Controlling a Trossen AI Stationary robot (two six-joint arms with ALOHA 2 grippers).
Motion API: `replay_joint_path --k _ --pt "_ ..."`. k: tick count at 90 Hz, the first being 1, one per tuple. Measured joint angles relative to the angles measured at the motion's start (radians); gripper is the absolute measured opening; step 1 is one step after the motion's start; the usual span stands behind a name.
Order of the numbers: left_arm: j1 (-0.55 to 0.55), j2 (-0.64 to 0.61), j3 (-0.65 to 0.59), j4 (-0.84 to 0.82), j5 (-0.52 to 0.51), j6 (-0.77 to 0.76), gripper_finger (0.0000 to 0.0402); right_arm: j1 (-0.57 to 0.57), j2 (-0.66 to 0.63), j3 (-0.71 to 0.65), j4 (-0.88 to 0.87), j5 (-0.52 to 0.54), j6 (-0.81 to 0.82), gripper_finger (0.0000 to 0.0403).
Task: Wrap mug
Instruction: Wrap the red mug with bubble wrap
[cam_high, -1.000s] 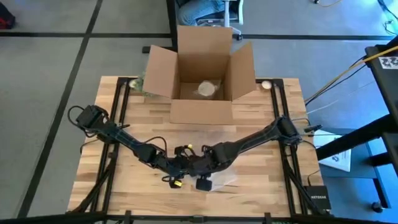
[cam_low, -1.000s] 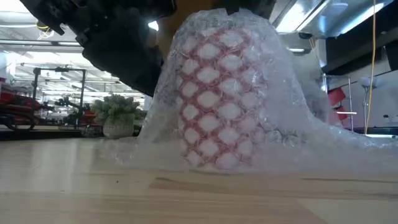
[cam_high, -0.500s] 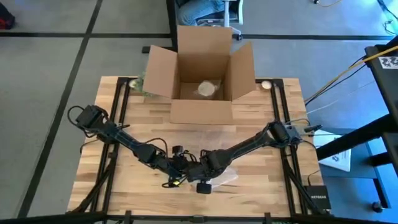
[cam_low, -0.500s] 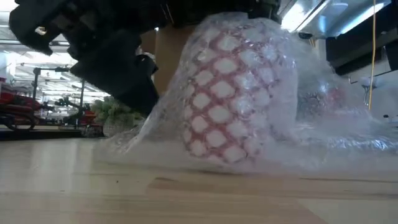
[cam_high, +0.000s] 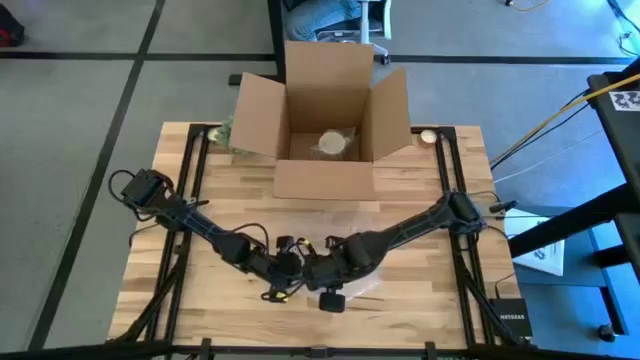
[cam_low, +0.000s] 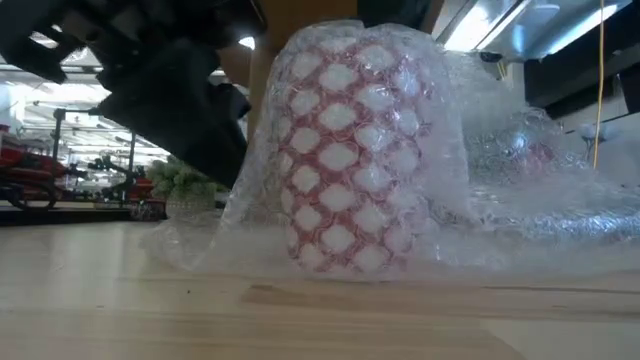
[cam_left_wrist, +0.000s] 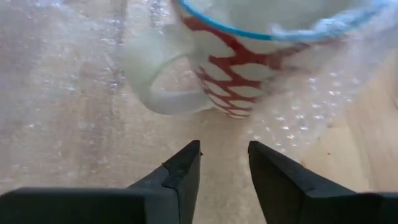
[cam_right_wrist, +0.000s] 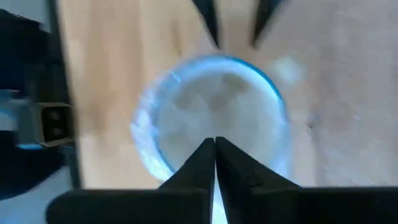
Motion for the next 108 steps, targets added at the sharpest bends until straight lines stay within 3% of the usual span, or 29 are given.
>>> replay_joint_path --k 35,57,71,89,99,108 --pt "-0.004 0.000 -0.001 -0.009 0.001 0.020 0.0120 -0.010 0.013 -0.242 0.272 0.036 0.068 0.0000" --pt "-0.003 0.000 -0.002 -0.007 0.001 0.023 0.0120 -0.010 0.009 -0.299 0.381 -0.050 0.066 0.0000" --pt "-0.003 0.000 -0.002 -0.003 -0.001 0.024 0.0120 -0.010 0.005 -0.216 0.310 -0.059 0.032 0.0000" --pt "-0.003 -0.035 0.006 -0.033 -0.008 0.022 0.0120 0.001 -0.008 -0.025 0.067 -0.062 0.015 0.0000" --pt "-0.003 -0.063 0.006 -0.063 -0.015 0.018 0.0120 0.040 -0.010 0.054 -0.090 -0.031 0.074 0.0000" --pt "-0.003 -0.067 0.006 -0.046 0.018 0.021 0.0120 0.106 -0.019 0.036 -0.203 0.024 0.165 0.0000"
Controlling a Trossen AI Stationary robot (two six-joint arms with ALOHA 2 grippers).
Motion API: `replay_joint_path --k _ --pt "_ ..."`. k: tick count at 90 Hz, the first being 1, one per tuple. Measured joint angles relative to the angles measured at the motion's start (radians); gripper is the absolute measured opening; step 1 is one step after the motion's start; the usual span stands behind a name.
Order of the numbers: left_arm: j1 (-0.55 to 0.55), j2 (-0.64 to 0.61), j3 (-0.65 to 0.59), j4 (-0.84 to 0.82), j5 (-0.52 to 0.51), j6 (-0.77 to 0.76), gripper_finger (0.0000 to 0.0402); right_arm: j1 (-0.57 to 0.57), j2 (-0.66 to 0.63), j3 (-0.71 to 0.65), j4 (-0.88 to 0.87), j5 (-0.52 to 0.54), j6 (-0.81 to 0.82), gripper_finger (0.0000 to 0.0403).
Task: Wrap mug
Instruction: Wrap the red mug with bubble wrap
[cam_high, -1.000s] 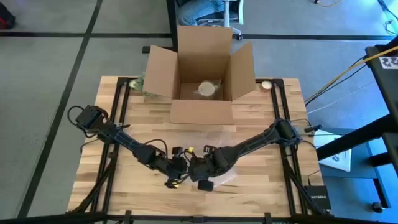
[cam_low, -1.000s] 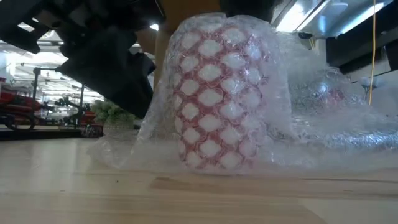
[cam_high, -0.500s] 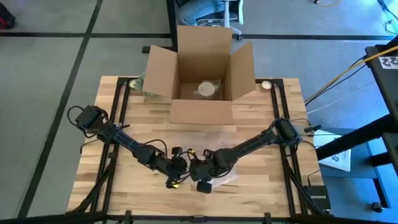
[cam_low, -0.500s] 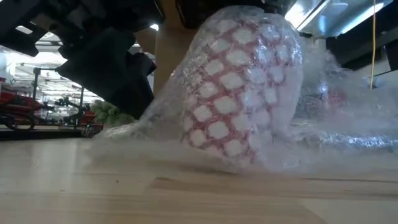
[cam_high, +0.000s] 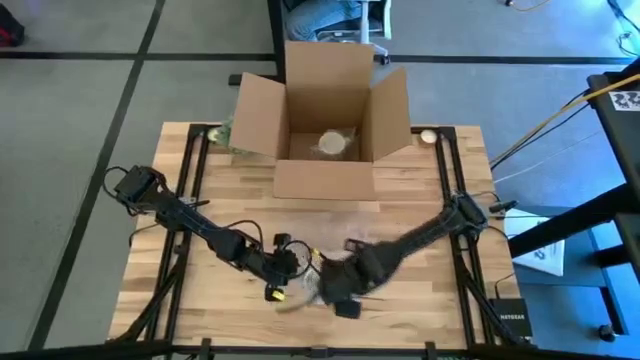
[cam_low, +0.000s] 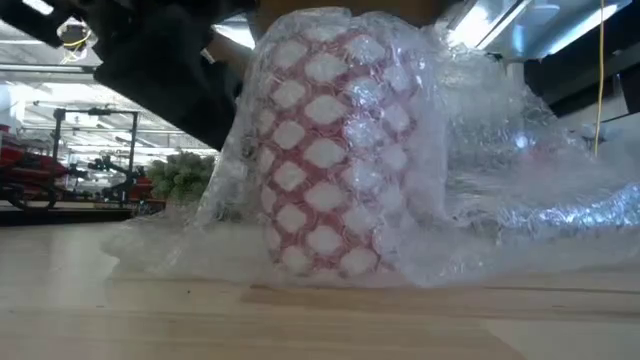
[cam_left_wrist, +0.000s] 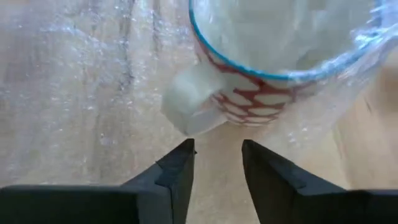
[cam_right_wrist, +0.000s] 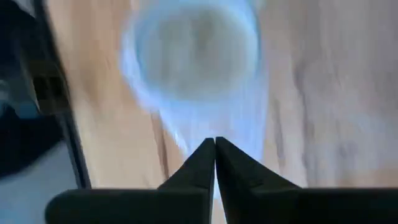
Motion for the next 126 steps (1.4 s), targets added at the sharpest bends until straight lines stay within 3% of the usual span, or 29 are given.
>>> replay_joint_path --k 14,23,32,61,81,88,99,109,119,126 --pt "-0.001 0.025 0.000 0.040 0.041 0.013 0.0120 0.071 0.002 -0.161 0.170 0.054 0.113 0.0000" --pt "-0.001 0.059 0.000 0.074 0.042 0.033 0.0120 0.066 0.004 -0.284 0.373 0.075 0.124 0.0000" --pt "0.000 0.096 -0.001 0.137 0.039 0.031 0.0120 0.046 0.005 -0.348 0.446 0.094 0.131 0.0000" --pt "0.003 0.138 -0.001 0.320 -0.015 0.010 0.0120 0.029 0.003 -0.366 0.230 0.129 -0.146 0.0000" --pt "0.019 0.149 -0.001 0.402 -0.009 0.000 0.0120 0.026 0.003 -0.362 0.211 0.140 -0.308 0.0000" --pt "0.020 0.115 0.000 0.302 0.002 -0.016 0.0120 0.028 0.003 -0.362 0.164 0.132 -0.282 0.0000" --pt "0.015 -0.001 0.054 -0.029 0.045 -0.088 0.0120 0.061 -0.014 -0.364 0.127 0.119 -0.168 0.0000" --pt "0.020 -0.117 0.070 -0.251 0.007 -0.103 0.0120 0.104 -0.031 -0.364 0.162 0.180 -0.016 0.0000" --pt "0.077 -0.193 0.047 -0.322 -0.144 -0.069 0.0120 0.149 -0.031 -0.364 0.183 0.288 0.164 0.0000" --pt "0.157 -0.213 0.023 -0.301 -0.133 -0.076 0.0121 0.181 -0.032 -0.382 0.208 0.364 0.292 0.0000"
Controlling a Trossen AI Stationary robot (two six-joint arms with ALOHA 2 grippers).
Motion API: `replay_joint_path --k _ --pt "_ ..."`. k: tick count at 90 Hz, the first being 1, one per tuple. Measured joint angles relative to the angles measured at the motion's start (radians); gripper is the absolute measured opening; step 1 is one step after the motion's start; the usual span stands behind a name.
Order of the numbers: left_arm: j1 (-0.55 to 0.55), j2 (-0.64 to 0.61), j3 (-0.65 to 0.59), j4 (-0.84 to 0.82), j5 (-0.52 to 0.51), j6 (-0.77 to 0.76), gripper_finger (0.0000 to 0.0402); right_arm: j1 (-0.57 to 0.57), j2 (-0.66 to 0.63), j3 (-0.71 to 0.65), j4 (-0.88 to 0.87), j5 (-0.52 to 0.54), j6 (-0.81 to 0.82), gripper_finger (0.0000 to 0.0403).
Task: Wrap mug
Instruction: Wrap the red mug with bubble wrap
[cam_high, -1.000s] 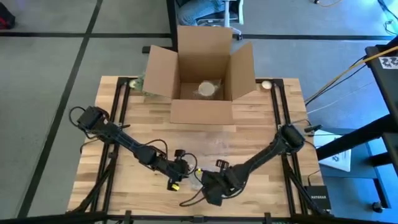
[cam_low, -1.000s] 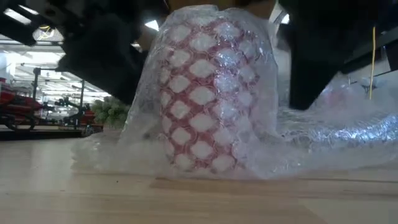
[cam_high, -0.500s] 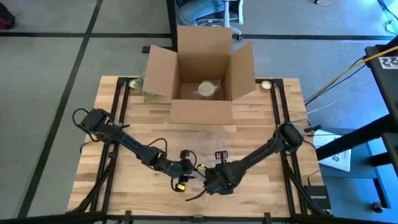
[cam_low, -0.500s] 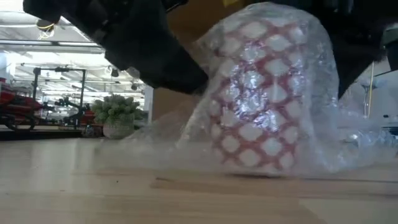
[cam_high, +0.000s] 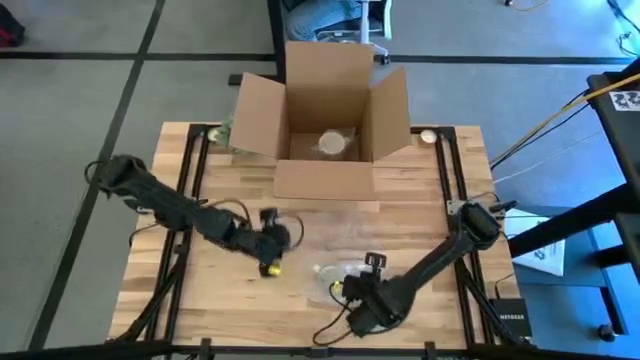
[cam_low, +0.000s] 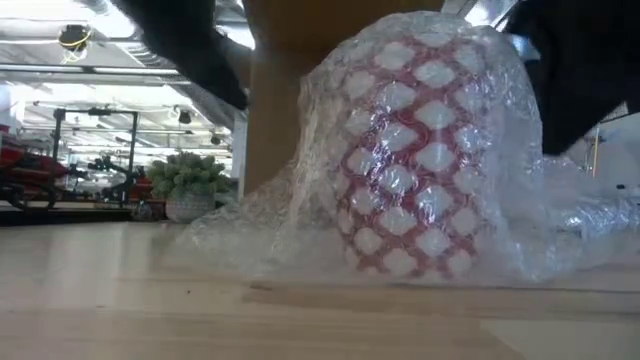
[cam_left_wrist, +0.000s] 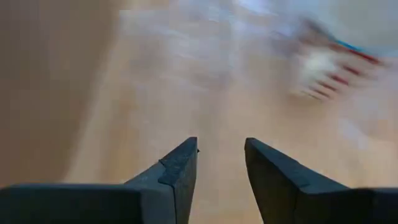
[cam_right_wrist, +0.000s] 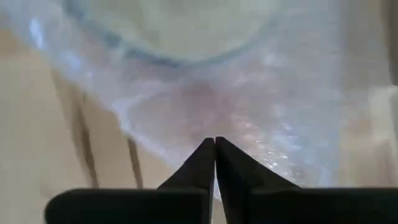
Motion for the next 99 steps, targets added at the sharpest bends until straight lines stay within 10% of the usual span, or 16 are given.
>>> replay_joint_path --k 18,64,99 --pt "0.189 0.050 -0.114 0.237 0.291 0.001 0.0156 0.067 0.001 -0.061 0.030 0.095 0.308 0.0000" --pt "0.241 0.327 -0.187 0.534 0.207 0.035 0.0210 0.094 0.002 -0.155 0.231 0.259 0.396 0.0000" --pt "0.188 0.303 -0.190 0.516 0.162 0.023 0.0012 0.095 0.003 -0.175 0.286 0.270 0.344 0.0000"
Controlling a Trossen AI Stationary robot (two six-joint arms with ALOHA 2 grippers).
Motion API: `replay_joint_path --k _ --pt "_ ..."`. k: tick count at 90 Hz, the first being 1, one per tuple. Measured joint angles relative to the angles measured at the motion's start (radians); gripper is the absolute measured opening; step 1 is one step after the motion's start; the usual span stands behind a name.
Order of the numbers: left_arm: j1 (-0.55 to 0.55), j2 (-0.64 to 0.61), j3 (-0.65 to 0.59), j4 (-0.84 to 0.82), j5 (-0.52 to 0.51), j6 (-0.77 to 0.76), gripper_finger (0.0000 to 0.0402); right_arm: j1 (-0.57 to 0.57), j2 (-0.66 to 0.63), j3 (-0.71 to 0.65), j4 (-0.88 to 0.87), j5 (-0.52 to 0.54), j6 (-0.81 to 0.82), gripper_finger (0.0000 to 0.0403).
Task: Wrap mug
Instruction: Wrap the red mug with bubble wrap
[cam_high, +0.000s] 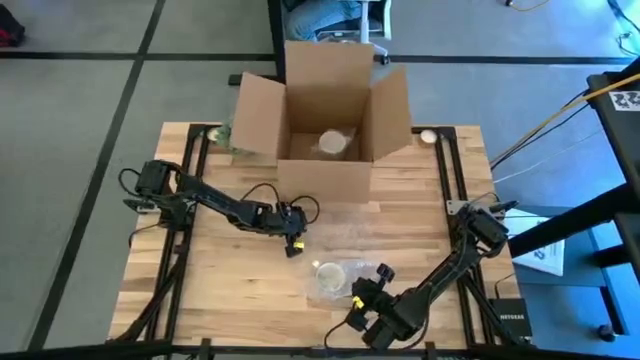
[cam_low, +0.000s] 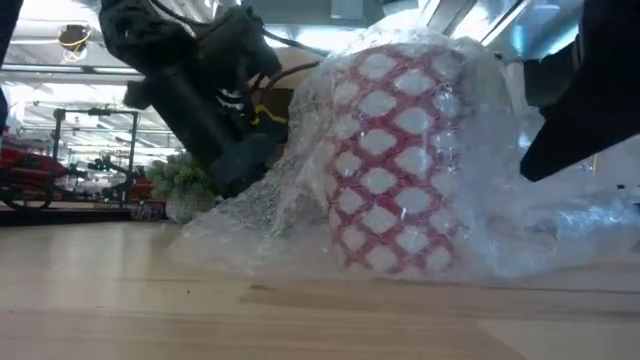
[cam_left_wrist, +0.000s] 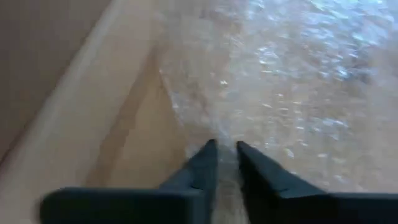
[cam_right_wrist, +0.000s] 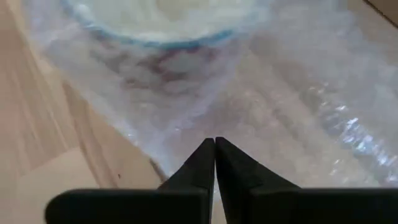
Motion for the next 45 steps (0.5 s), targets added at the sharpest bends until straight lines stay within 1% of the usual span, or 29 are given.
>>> replay_joint_path --k 15,23,34,45 --pt "-0.035 -0.088 0.006 0.013 -0.027 -0.014 0.0003 -0.014 0.000 0.000 0.026 0.002 -0.057 0.0000" --pt "-0.057 -0.121 0.006 0.013 -0.037 -0.016 0.0001 -0.021 0.000 0.000 0.038 0.019 -0.086 0.0000" --pt "-0.081 -0.172 0.006 0.060 -0.038 -0.016 0.0001 -0.028 0.000 0.004 0.051 0.040 -0.128 0.0000" --pt "-0.107 -0.210 0.006 0.117 -0.036 -0.021 0.0001 -0.042 0.000 0.004 0.070 0.032 -0.137 0.0000"
